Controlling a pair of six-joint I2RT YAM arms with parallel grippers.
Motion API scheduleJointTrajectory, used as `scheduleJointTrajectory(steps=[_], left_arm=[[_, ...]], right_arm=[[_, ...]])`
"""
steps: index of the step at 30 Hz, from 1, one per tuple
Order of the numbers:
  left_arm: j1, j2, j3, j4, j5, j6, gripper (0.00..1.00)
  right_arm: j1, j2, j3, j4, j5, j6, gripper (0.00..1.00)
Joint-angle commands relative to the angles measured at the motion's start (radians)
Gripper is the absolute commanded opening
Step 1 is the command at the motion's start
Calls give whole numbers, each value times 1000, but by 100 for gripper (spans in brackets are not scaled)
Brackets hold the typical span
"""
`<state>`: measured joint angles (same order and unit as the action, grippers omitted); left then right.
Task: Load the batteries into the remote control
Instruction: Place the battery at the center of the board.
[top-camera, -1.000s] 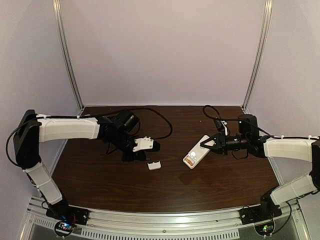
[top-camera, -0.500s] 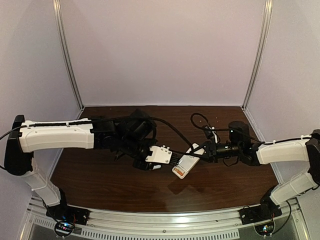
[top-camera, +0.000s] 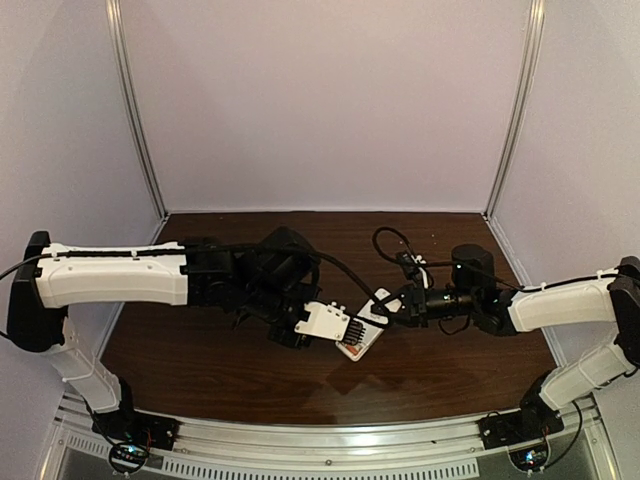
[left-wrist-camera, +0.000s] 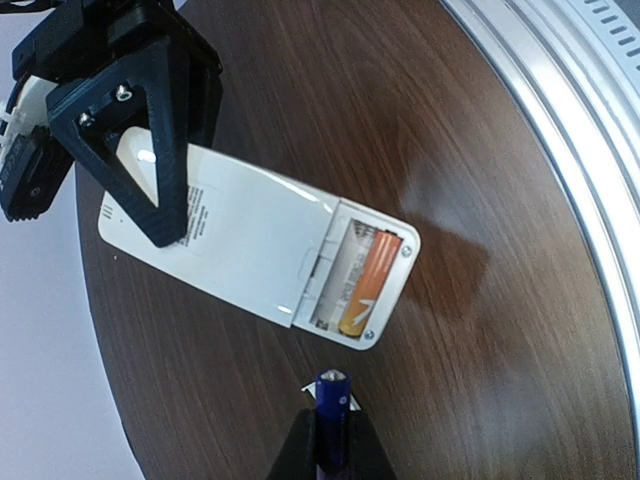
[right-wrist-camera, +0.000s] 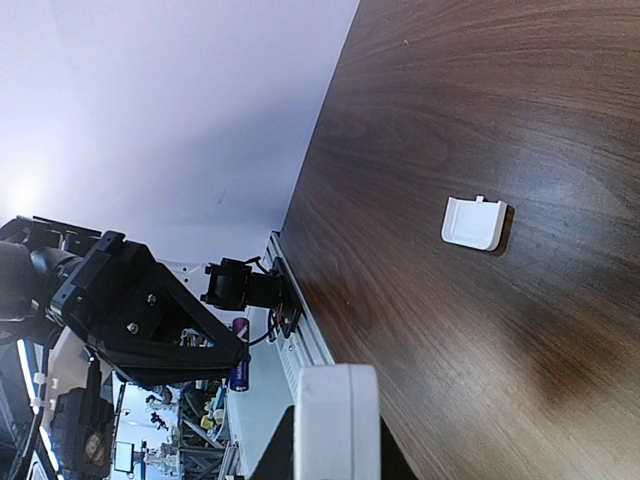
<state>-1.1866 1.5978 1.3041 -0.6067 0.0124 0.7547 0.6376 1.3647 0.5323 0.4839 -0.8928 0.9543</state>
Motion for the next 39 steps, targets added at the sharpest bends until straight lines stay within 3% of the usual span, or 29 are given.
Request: scheduleJointTrajectory(steps=[1, 14, 20, 25, 28, 31, 34, 39], left_arm=[[-20, 8, 33, 3, -59, 26, 0], [-22, -31, 9, 33, -35, 16, 0], [-22, -99, -27, 186, 15, -84, 0], [-22, -162, -108, 430, 5, -333, 0], [-21, -186, -148, 558, -106, -537, 0], [-20, -195, -177, 672, -120, -730, 0], [-21, -184, -189, 721, -235, -998, 0], [-21, -162, -202, 762, -322, -1278, 0]], right_arm=[[12, -6, 6, 92, -5, -4, 0], [28, -41, 27, 53, -23, -119, 0], [28, -51, 16, 145, -11, -81, 0], [29, -84, -11, 227, 46, -69, 0], [28, -111, -18, 236, 100, -91, 0], [28, -136, -19, 245, 174, -104, 0], [29, -144, -20, 271, 250, -87, 0], [31, -132, -52, 379, 339, -1, 0]])
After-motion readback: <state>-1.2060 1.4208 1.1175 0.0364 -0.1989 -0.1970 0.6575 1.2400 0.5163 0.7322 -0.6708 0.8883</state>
